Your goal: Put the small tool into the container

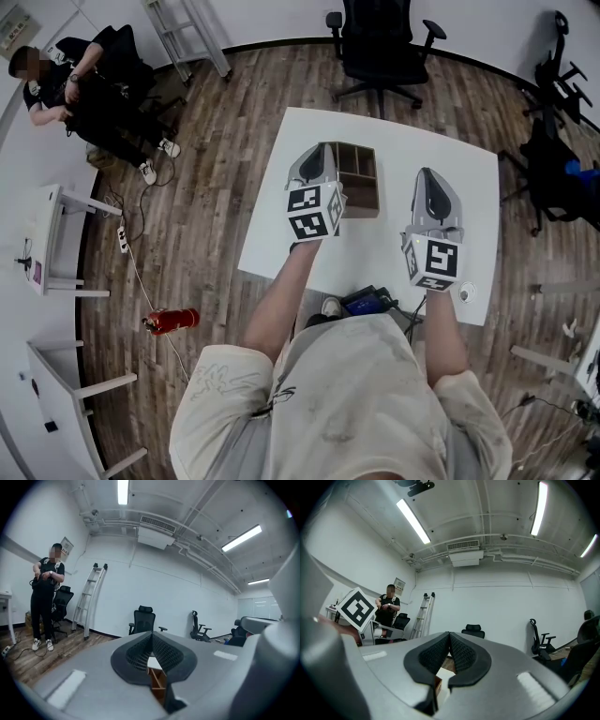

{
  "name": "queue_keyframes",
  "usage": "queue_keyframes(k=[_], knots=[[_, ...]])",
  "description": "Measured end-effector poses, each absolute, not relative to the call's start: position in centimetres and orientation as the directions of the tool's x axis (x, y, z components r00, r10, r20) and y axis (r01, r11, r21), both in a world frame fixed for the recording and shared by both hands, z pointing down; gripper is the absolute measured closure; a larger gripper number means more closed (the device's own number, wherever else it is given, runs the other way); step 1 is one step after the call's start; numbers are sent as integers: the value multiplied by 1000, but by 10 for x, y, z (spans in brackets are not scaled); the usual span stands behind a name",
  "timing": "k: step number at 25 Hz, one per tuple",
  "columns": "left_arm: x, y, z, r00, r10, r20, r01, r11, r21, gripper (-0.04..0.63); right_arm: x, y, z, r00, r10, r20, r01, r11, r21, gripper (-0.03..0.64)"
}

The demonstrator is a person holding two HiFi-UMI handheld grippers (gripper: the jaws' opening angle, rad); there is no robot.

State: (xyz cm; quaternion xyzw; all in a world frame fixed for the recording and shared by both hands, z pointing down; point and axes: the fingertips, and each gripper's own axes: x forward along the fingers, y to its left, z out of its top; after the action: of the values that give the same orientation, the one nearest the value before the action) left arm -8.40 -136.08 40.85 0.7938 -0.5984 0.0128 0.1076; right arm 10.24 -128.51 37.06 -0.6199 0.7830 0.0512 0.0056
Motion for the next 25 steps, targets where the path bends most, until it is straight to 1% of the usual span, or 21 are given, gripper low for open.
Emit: queue_keyframes(k=[4,15,19,25], knots=[[-66,-1363,391,318,-946,65,-945,-310,105,577,113,-1293,373,-234,-969,-73,-971,229,76,612],[-67,-1311,329,364,-922,-135,-931,-364,-25,577,100,-1268,370,-236,-968,-81,-970,229,80,612],[-64,-1308,311,371,-909,-189,-928,-371,-35,577,103,-1277,364,-240,-967,-81,-969,233,80,612],[-54,-1300,308,373,-896,-240,-927,-372,-49,577,115,-1280,362,-250,-964,-91,-967,244,73,612]])
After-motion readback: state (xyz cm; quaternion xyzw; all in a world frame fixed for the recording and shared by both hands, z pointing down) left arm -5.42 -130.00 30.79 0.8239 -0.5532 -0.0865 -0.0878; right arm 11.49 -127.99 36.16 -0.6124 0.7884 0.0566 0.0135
